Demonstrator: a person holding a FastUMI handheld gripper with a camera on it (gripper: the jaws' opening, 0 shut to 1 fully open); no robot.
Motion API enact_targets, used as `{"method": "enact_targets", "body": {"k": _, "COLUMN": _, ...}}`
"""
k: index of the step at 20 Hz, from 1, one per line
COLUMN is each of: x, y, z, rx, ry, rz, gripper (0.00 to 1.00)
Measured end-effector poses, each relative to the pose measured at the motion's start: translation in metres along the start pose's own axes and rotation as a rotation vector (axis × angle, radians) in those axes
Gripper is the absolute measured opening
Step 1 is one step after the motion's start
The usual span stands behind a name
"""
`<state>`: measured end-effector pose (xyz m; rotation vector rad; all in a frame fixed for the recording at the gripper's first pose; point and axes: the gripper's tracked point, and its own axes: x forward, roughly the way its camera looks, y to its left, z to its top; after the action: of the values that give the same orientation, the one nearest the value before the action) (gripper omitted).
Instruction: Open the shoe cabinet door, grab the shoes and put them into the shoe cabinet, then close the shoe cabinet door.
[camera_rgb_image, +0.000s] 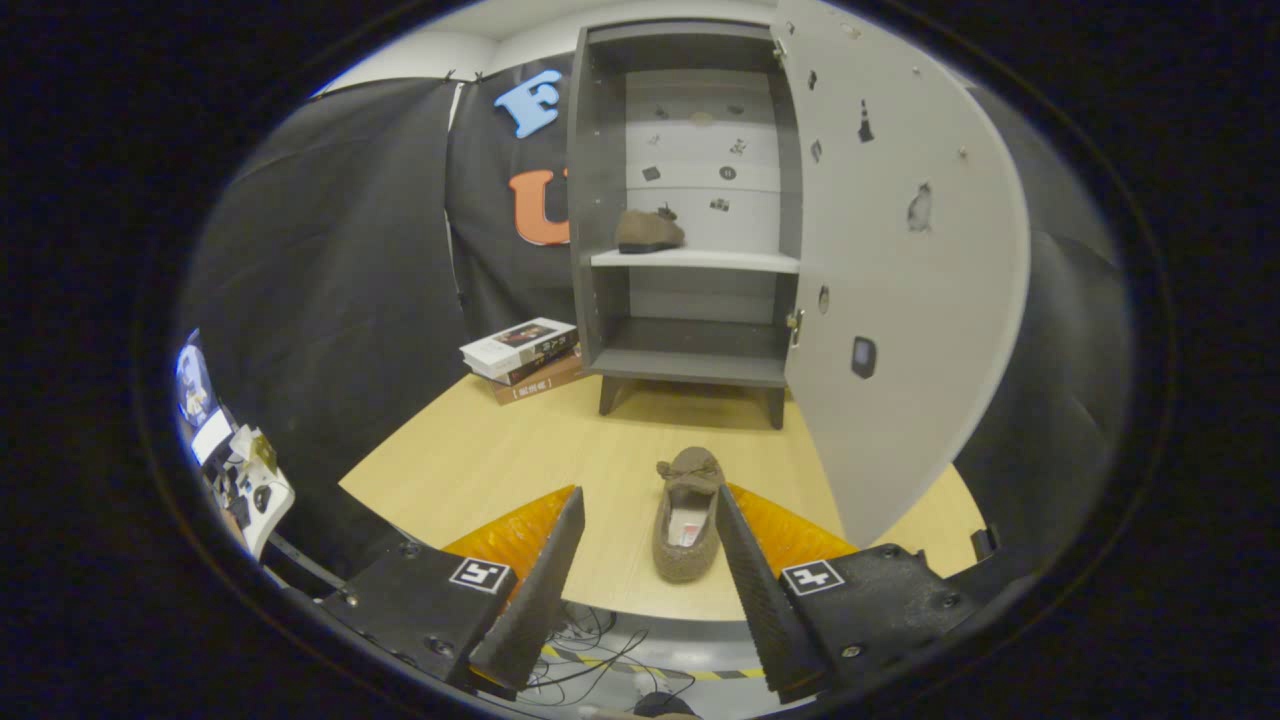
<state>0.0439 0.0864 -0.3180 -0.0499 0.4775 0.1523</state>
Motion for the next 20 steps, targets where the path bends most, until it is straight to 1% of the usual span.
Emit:
{"method": "enact_targets", "body": {"k": 2, "x": 0.049, "y": 0.002, "z": -0.019, "rx": 0.004, "ry": 0.059, "rz": 0.009, "gripper": 0.84}}
{"method": "enact_targets", "body": {"k": 4, "x": 0.089, "y": -0.004, "z": -0.035, "rx": 0.008, "ry": 0.117, "rz": -0.008, "gripper": 0.84}}
{"method": "enact_targets", "body": {"k": 6, "x": 0.122, "y": -0.005, "z": -0.045, "rx": 0.031, "ry": 0.167, "rz": -0.001, "gripper": 0.84}}
{"method": "enact_targets", "body": {"k": 8, "x": 0.154, "y": -0.013, "z": -0.057, "rx": 0.023, "ry": 0.22, "rz": -0.025, "gripper": 0.84}}
{"method": "enact_targets", "body": {"k": 9, "x": 0.169, "y": -0.013, "z": -0.062, "rx": 0.026, "ry": 0.24, "rz": -0.02, "gripper": 0.84}}
{"method": "enact_targets", "body": {"k": 10, "x": 0.182, "y": -0.016, "z": -0.067, "rx": 0.024, "ry": 0.267, "rz": -0.025, "gripper": 0.82}}
{"method": "enact_targets", "body": {"k": 13, "x": 0.211, "y": -0.022, "z": -0.072, "rx": 0.05, "ry": 0.309, "rz": -0.027, "gripper": 0.83}}
{"method": "enact_targets", "body": {"k": 19, "x": 0.244, "y": -0.029, "z": -0.073, "rx": 0.094, "ry": 0.35, "rz": -0.02, "gripper": 0.82}}
{"method": "enact_targets", "body": {"k": 20, "x": 0.246, "y": -0.028, "z": -0.073, "rx": 0.104, "ry": 0.354, "rz": -0.014, "gripper": 0.72}}
